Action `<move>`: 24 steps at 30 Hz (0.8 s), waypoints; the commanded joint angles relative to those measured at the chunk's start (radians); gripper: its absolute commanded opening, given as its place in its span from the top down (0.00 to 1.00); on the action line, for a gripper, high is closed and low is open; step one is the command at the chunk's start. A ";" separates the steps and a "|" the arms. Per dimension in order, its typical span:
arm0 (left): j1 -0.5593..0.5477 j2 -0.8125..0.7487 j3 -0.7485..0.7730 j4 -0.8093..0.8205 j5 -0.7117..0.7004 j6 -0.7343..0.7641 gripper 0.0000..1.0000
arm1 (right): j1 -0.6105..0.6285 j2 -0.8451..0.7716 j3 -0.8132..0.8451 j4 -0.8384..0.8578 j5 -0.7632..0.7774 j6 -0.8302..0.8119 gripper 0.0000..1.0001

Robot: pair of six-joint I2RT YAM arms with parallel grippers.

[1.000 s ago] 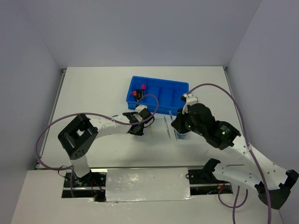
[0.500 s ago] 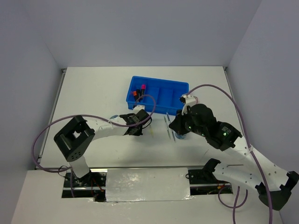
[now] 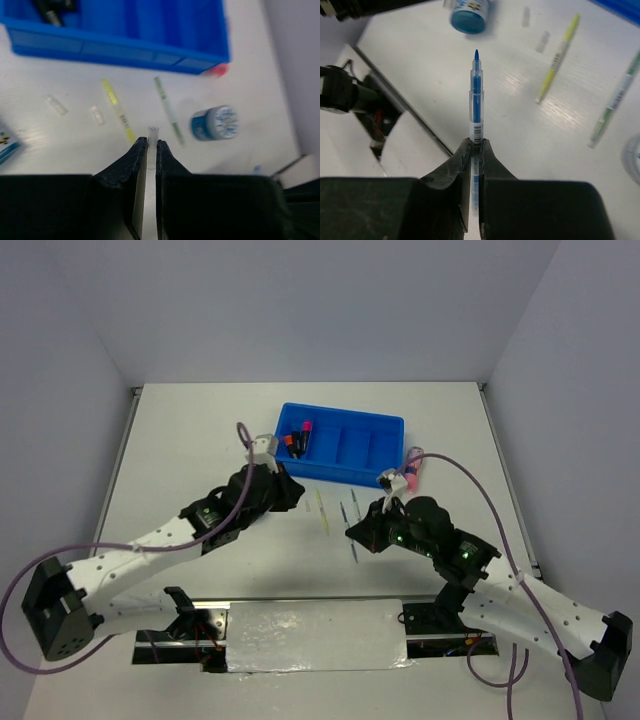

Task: Sort the stationery into containers
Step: Close the pen cap on the pen.

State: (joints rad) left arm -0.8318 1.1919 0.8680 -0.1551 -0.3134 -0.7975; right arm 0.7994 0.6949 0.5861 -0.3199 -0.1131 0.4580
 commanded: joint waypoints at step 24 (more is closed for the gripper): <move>-0.027 -0.195 -0.313 1.129 0.261 -0.155 1.00 | 0.363 -0.005 0.007 0.392 0.401 0.067 1.00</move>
State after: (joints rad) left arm -0.8501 1.0100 0.5385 0.8879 -0.0761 -0.9497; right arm 1.1542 0.6891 0.5331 0.0509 0.2661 0.5461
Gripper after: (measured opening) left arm 0.202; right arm 0.092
